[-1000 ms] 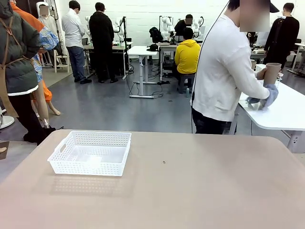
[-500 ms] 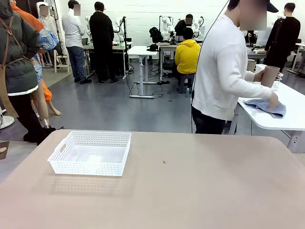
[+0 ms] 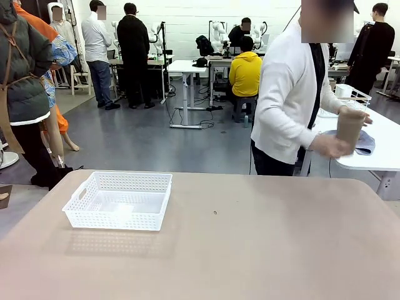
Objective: Clean and organize the cups into the basket.
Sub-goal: Pick up the Organizing basket and move it to the center of the table, then pick up the Reusable plastic cup from the right side of the table and place it inside the Organizing basket.
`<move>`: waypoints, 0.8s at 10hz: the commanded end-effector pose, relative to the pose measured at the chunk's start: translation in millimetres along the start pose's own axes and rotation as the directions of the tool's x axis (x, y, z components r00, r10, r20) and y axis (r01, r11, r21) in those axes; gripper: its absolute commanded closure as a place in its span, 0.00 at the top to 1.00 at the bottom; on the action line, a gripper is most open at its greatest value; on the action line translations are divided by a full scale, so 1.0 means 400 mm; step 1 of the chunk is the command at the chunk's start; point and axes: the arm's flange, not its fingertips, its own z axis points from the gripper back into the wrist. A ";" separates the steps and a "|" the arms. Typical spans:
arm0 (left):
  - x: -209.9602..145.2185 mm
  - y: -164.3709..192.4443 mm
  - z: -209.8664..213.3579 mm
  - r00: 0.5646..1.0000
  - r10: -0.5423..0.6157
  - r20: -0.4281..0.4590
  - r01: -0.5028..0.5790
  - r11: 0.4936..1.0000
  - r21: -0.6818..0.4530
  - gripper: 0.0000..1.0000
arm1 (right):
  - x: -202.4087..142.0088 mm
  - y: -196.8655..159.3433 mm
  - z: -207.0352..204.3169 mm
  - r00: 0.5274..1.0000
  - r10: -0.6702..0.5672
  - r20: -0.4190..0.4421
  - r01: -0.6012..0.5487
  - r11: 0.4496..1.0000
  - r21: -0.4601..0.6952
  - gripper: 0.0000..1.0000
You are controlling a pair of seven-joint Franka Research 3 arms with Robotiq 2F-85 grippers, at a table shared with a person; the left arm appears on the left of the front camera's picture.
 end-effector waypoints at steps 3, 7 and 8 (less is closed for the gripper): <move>0.000 0.002 0.005 1.000 -0.005 -0.001 0.005 1.000 0.006 1.00 | 0.003 0.001 0.000 1.000 0.004 -0.001 -0.004 1.000 0.009 1.00; 0.000 0.002 0.005 1.000 -0.005 -0.001 0.005 1.000 0.006 1.00 | 0.003 0.001 0.000 1.000 0.004 -0.001 -0.004 1.000 0.009 1.00; 0.000 0.002 0.005 1.000 -0.005 -0.001 0.005 1.000 0.006 1.00 | 0.003 0.001 0.000 1.000 0.004 -0.001 -0.004 1.000 0.009 1.00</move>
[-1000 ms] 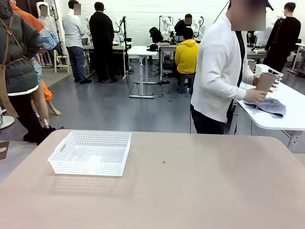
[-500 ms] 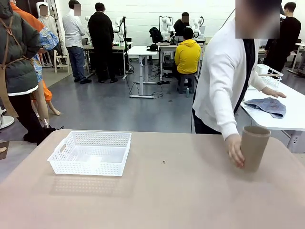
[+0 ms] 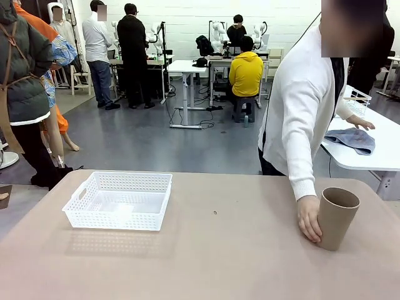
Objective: Clean and organize the cups into the basket.
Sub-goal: Pick up the Organizing basket and move it to the center of the table, then pick up the Reusable plastic cup from the right side of the table and place it inside the Organizing basket.
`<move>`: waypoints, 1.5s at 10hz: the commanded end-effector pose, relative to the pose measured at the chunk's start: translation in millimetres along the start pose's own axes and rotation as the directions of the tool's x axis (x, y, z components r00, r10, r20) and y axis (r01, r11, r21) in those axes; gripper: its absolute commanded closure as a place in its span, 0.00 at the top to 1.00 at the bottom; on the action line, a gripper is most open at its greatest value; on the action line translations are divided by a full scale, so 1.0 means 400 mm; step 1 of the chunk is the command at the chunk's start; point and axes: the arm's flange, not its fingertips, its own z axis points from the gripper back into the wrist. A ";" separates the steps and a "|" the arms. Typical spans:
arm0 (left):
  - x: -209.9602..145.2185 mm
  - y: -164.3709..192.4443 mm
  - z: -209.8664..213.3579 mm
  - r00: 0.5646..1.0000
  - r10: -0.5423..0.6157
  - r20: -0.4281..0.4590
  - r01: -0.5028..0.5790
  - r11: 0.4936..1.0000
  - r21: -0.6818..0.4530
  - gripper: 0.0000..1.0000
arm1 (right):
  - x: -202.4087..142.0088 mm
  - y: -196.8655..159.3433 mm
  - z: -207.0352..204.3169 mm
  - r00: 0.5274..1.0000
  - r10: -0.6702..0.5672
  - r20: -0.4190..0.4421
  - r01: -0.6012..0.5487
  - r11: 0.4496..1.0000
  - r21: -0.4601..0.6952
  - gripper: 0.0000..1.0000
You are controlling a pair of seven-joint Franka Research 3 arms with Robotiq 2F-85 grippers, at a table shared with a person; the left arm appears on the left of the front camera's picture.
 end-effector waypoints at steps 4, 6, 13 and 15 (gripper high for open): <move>0.000 0.002 0.005 1.000 -0.005 -0.001 0.005 1.000 0.006 1.00 | 0.003 0.001 0.000 1.000 0.004 -0.001 -0.004 1.000 0.009 1.00; 0.000 0.000 0.000 1.000 0.000 0.000 0.000 1.000 0.000 1.00 | 0.000 0.000 0.000 1.000 0.000 0.000 0.000 1.000 0.000 1.00; 0.129 -0.134 -0.363 0.788 0.027 -0.616 0.438 0.679 0.590 1.00 | 0.104 -0.126 -0.117 0.640 0.695 -0.329 -0.700 0.703 0.125 1.00; 0.095 -0.104 -0.473 0.800 0.039 -0.599 0.452 0.618 0.643 1.00 | 0.103 -0.162 -0.120 0.609 0.687 -0.397 -0.687 0.707 0.169 1.00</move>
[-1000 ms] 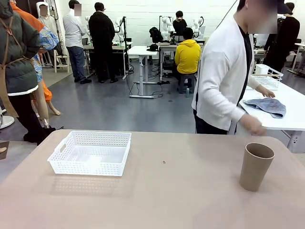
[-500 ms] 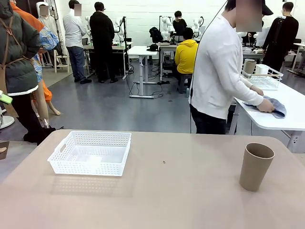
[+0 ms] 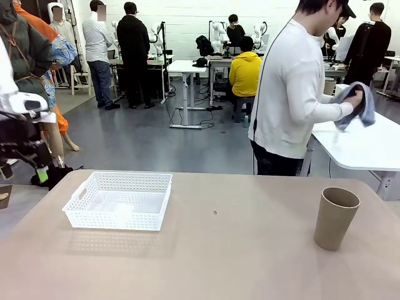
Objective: Clean and organize the cups into the basket.
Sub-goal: Pick up the Organizing basket and move it to the center of the table, then pick up the Reusable plastic cup from the right side of the table and place it inside the Organizing basket.
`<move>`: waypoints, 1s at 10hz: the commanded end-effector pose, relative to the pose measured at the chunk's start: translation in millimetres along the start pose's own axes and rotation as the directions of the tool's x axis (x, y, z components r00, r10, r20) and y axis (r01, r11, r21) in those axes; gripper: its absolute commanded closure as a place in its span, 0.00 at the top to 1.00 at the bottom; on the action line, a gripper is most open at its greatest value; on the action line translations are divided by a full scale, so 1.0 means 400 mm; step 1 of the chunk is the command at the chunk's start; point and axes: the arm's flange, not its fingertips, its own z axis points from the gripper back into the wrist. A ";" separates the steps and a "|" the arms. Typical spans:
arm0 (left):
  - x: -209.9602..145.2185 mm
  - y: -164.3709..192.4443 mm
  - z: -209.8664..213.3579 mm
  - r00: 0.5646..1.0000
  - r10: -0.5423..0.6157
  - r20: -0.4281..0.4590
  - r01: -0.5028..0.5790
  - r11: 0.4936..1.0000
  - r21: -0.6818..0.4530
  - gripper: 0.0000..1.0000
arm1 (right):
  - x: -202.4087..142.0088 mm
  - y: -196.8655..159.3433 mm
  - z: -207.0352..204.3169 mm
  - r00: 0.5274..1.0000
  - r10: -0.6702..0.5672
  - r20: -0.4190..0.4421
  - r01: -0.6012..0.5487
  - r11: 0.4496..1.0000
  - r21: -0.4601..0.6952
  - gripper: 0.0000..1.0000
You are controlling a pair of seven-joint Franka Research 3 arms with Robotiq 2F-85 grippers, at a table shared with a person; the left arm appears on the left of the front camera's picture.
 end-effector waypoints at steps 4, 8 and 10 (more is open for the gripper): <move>0.068 -0.026 -0.098 0.982 0.071 0.173 -0.066 0.997 -0.033 1.00 | -0.011 -0.014 0.007 1.000 -0.009 -0.028 0.009 1.000 0.015 1.00; 0.116 -0.059 -0.214 0.976 0.111 0.189 -0.090 0.989 -0.117 1.00 | -0.011 -0.014 0.007 1.000 -0.009 -0.028 0.009 1.000 0.015 1.00; 0.113 -0.087 -0.239 0.970 0.102 0.219 -0.078 0.990 -0.114 1.00 | -0.011 -0.014 0.007 1.000 -0.009 -0.028 0.009 1.000 0.015 1.00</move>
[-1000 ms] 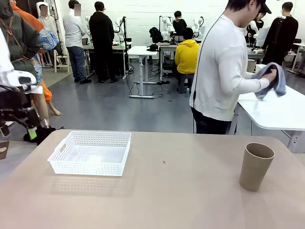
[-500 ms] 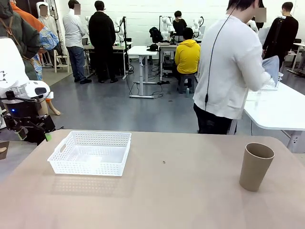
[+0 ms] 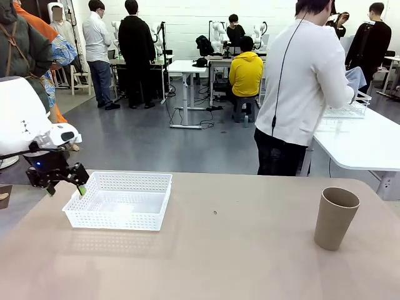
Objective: Clean and organize the cups into the basket.
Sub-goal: Pick up the Organizing basket and move it to the center of the table, then pick up the Reusable plastic cup from the right side of the table and place it inside the Organizing basket.
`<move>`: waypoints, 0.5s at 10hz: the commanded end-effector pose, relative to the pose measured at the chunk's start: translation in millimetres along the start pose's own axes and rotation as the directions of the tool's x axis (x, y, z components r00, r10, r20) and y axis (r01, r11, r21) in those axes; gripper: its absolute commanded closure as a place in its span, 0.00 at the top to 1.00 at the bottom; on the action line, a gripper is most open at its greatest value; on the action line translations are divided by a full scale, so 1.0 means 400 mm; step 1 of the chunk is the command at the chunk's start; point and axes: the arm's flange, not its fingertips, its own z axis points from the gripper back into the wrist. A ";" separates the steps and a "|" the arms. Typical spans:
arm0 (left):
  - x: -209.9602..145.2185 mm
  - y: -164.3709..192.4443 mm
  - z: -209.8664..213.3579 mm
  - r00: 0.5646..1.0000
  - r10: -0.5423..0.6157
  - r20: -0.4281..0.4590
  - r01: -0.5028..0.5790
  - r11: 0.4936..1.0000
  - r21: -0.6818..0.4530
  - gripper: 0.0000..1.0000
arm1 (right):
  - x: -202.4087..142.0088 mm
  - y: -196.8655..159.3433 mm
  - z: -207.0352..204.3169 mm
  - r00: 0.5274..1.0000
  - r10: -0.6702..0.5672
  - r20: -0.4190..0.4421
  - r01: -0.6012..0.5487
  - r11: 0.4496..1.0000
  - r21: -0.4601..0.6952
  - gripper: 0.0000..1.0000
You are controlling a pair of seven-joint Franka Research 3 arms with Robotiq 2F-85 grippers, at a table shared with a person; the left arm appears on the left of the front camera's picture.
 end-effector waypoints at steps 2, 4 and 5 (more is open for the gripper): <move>0.000 0.000 0.000 1.000 0.000 0.000 0.000 1.000 0.000 1.00 | 0.001 0.005 -0.010 1.000 0.007 0.015 -0.007 1.000 -0.004 1.00; 0.000 0.000 0.000 1.000 0.000 0.000 0.000 1.000 0.000 1.00 | 0.001 0.005 -0.010 1.000 0.007 0.015 -0.007 1.000 -0.004 1.00; 0.000 0.000 0.000 1.000 0.000 0.000 0.000 1.000 0.000 1.00 | 0.001 0.005 -0.010 1.000 0.007 0.015 -0.007 1.000 -0.004 1.00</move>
